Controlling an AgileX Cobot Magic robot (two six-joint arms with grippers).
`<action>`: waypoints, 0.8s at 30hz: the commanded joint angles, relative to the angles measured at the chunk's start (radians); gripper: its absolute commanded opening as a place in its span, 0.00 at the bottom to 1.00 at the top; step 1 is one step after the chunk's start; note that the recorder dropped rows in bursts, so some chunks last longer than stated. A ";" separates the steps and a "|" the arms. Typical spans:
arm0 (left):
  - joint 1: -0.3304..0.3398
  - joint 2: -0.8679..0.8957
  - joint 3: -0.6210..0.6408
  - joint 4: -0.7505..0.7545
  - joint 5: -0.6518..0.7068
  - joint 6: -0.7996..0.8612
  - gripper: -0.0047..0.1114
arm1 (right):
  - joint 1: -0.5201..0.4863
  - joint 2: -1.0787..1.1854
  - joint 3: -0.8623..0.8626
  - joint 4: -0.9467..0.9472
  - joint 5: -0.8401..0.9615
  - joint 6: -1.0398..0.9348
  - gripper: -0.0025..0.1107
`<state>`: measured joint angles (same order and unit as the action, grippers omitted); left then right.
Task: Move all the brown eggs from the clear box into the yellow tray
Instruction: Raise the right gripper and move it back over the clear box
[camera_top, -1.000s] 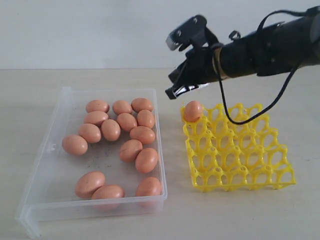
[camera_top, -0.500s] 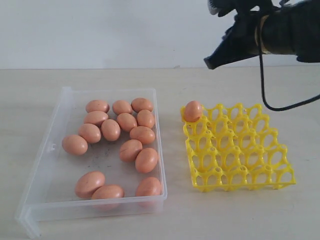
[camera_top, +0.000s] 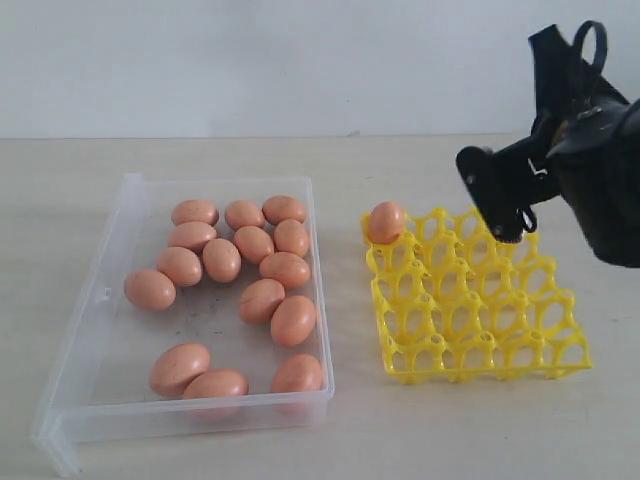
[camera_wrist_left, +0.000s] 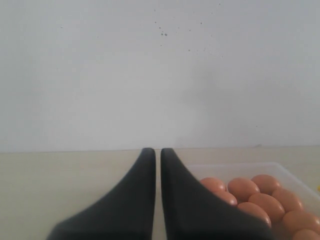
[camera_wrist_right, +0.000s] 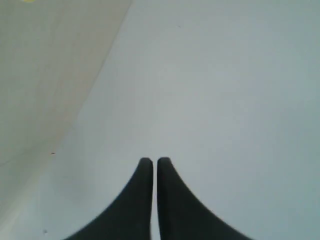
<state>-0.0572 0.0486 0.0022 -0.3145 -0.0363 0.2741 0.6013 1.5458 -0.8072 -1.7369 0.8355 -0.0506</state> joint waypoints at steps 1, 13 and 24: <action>-0.003 0.004 -0.002 -0.005 -0.016 0.005 0.07 | 0.118 -0.011 -0.033 -0.008 0.042 0.074 0.02; -0.003 0.004 -0.002 -0.005 -0.016 0.005 0.07 | 0.196 0.015 -0.385 1.446 -0.294 0.036 0.02; -0.003 0.004 -0.002 -0.005 -0.016 0.005 0.07 | 0.064 0.361 -0.623 2.021 0.054 -0.278 0.14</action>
<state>-0.0572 0.0486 0.0022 -0.3145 -0.0363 0.2741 0.6958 1.8234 -1.3644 0.1370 0.7264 -0.1641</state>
